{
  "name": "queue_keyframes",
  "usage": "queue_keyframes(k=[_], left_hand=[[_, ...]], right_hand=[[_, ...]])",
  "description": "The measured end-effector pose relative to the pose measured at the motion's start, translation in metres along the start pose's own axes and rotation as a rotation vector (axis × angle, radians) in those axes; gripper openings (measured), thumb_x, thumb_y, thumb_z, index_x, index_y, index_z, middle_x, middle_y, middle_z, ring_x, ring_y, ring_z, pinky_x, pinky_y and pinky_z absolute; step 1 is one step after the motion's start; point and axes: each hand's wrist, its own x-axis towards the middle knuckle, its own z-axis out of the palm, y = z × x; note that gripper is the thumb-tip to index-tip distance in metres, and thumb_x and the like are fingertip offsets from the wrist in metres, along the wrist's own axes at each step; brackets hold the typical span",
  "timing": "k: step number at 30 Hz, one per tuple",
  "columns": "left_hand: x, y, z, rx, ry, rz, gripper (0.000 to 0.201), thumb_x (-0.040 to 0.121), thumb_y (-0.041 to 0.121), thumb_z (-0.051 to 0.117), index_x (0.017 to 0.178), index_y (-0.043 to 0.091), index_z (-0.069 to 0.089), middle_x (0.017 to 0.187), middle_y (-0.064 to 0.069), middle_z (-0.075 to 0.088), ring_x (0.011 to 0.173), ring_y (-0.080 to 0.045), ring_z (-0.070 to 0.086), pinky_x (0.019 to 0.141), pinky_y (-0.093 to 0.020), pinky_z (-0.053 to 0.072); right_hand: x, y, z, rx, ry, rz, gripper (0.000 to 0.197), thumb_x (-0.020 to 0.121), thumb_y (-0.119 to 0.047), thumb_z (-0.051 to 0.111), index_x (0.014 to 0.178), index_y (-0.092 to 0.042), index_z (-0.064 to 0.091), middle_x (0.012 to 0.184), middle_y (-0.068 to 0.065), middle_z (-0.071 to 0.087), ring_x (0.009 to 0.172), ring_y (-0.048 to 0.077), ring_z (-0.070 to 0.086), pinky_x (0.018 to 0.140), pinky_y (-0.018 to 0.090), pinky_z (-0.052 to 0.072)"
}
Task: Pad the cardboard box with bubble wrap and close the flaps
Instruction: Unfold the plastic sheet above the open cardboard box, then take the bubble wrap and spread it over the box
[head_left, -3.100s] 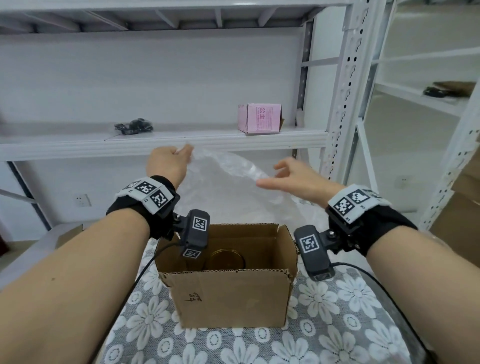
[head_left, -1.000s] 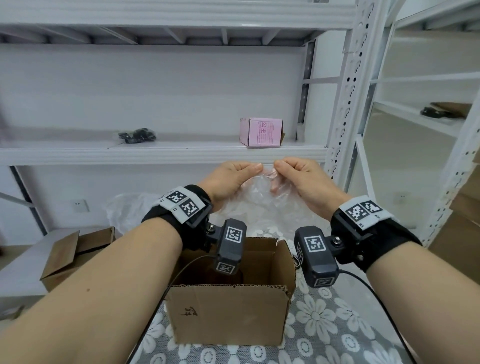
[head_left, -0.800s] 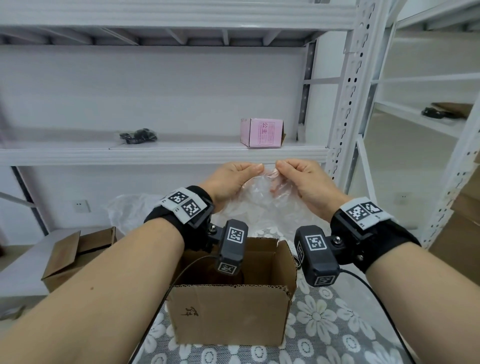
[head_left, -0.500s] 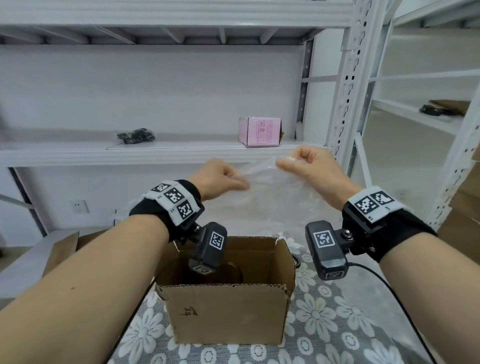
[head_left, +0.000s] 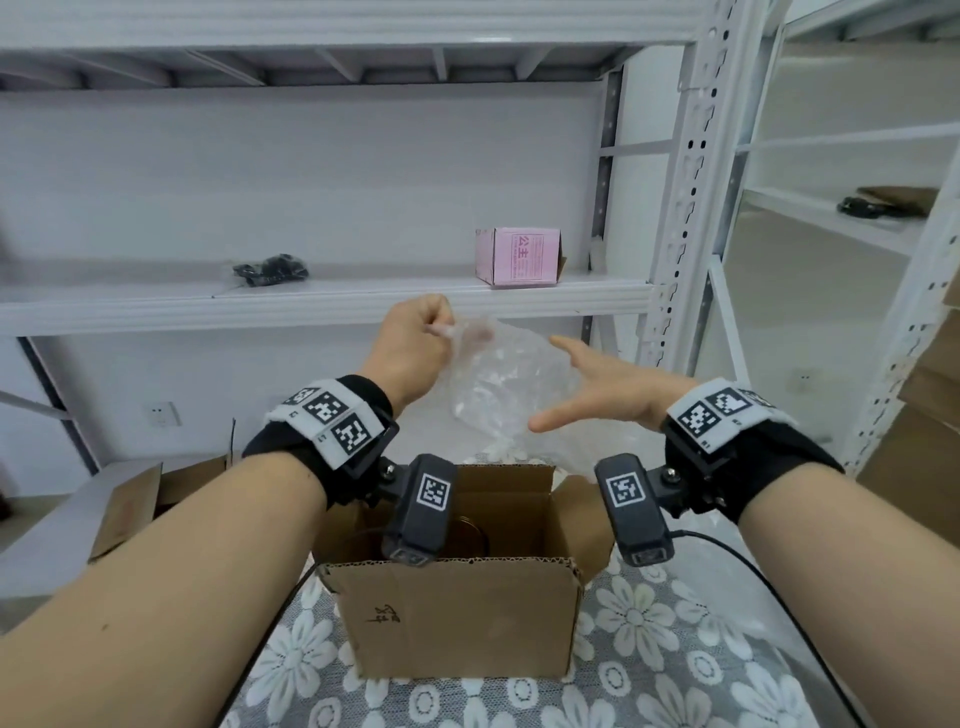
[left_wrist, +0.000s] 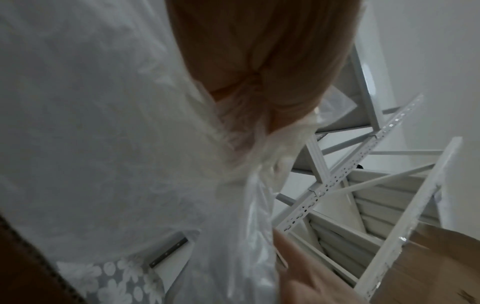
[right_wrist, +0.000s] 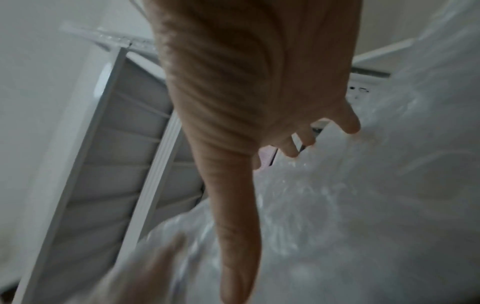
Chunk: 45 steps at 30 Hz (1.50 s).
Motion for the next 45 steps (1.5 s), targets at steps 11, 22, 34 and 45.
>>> queue_keyframes(k=[11, 22, 34, 45], left_hand=[[-0.026, 0.023, -0.011, 0.209, -0.49, -0.098, 0.042, 0.077, -0.021, 0.031, 0.064, 0.016, 0.044, 0.076, -0.002, 0.05, 0.071, -0.014, 0.053, 0.069, -0.029, 0.042], [0.022, 0.073, -0.022, 0.142, -0.22, -0.018, 0.083, 0.061, 0.047, 0.081, 0.134, 0.027, 0.046, 0.138, 0.004, 0.049, 0.126, -0.011, 0.047, 0.105, -0.031, 0.038], [0.055, 0.069, -0.011, 0.965, -0.059, 0.345, 0.024, 0.076, 0.023, 0.059, 0.056, 0.014, 0.047, 0.056, 0.0, 0.05, 0.068, -0.029, 0.054, 0.059, -0.026, 0.039], [0.074, 0.034, -0.021, 0.911, -0.148, 0.115, 0.054, 0.095, 0.05, 0.037, 0.095, 0.006, 0.066, 0.105, -0.014, 0.06, 0.099, -0.032, 0.057, 0.087, -0.037, 0.045]], right_hand=[[0.026, 0.026, -0.01, -0.156, 0.359, 0.239, 0.026, 0.073, -0.008, 0.073, 0.093, 0.0, 0.058, 0.095, 0.014, 0.062, 0.084, 0.027, 0.059, 0.071, 0.031, 0.048], [0.016, -0.025, -0.029, -0.553, 0.863, -0.598, 0.025, 0.074, 0.015, 0.037, 0.085, 0.0, 0.055, 0.08, 0.017, 0.057, 0.075, 0.035, 0.052, 0.063, 0.046, 0.046], [0.036, -0.03, -0.059, -1.036, 1.16, -0.466, 0.021, 0.073, 0.01, 0.041, 0.075, -0.01, 0.047, 0.058, 0.008, 0.05, 0.049, 0.024, 0.041, 0.057, 0.031, 0.032], [0.06, -0.029, -0.068, -0.519, 0.747, -0.108, 0.02, 0.08, -0.02, 0.07, 0.095, -0.016, 0.056, 0.088, -0.002, 0.053, 0.088, 0.023, 0.053, 0.078, 0.035, 0.042]])
